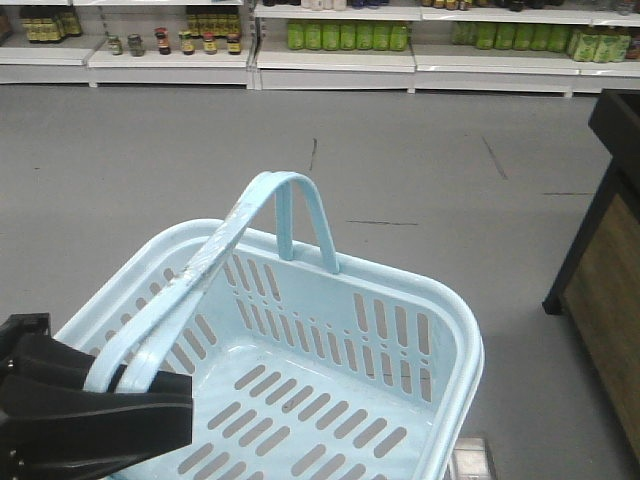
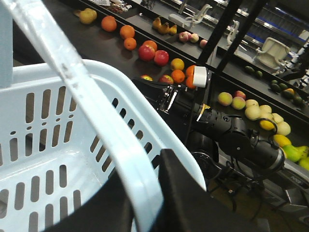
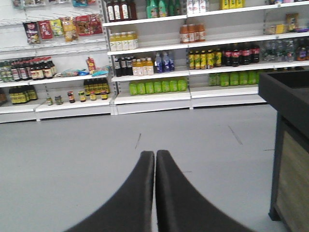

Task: Pick three apples into basket with both arms
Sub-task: 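Drive the base away from the table holding the basket in the left gripper, then turn the base toward another fruit table carrying the basket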

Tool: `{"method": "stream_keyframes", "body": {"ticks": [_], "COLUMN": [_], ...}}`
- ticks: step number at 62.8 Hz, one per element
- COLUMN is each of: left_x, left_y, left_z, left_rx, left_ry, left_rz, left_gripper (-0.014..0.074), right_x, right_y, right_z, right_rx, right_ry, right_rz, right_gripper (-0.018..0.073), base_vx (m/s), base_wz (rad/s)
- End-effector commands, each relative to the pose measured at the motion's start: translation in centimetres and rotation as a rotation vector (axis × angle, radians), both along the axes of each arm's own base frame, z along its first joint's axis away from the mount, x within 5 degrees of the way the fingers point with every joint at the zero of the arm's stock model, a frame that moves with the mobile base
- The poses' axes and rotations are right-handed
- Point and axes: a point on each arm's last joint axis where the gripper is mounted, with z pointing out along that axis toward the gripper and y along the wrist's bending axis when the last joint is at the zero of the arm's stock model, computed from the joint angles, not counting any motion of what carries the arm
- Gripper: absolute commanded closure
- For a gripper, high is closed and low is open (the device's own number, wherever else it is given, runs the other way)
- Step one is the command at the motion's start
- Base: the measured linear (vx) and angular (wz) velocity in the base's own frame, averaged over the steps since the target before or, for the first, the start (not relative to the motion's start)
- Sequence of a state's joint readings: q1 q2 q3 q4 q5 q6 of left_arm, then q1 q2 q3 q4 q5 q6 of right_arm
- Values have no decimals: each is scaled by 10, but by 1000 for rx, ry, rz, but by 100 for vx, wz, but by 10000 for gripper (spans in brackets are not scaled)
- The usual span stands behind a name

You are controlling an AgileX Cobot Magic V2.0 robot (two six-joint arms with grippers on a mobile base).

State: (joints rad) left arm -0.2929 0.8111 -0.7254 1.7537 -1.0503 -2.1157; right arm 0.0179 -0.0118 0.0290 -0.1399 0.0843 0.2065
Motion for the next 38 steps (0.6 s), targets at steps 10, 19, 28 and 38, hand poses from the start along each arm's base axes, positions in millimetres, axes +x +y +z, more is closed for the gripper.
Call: {"method": "stream_keyframes", "body": {"ticks": [10,19,28,38], "left_x": [0,0,0,0], "left_y": [1,1,1,1], "left_z": [6,6,6,6], "left_rx": [28,28,28,28], "left_ry": [-26,-26,-26,-26], "left_rz": [18,18,18,18], "left_gripper": [603,603,603,603], "right_x": [-1,-1,-1,-1], "right_y": [1,1,1,1], "right_z": [3,3,3,3], "right_rx": [-12,-12,-13,-13], "right_ry": [-71,-71,-71,-71], "right_rz": [3,3,3,3], "right_gripper": [568,568,568,568], "base_vx": [13,14,16,18], "base_wz": [41,35,22,7]}}
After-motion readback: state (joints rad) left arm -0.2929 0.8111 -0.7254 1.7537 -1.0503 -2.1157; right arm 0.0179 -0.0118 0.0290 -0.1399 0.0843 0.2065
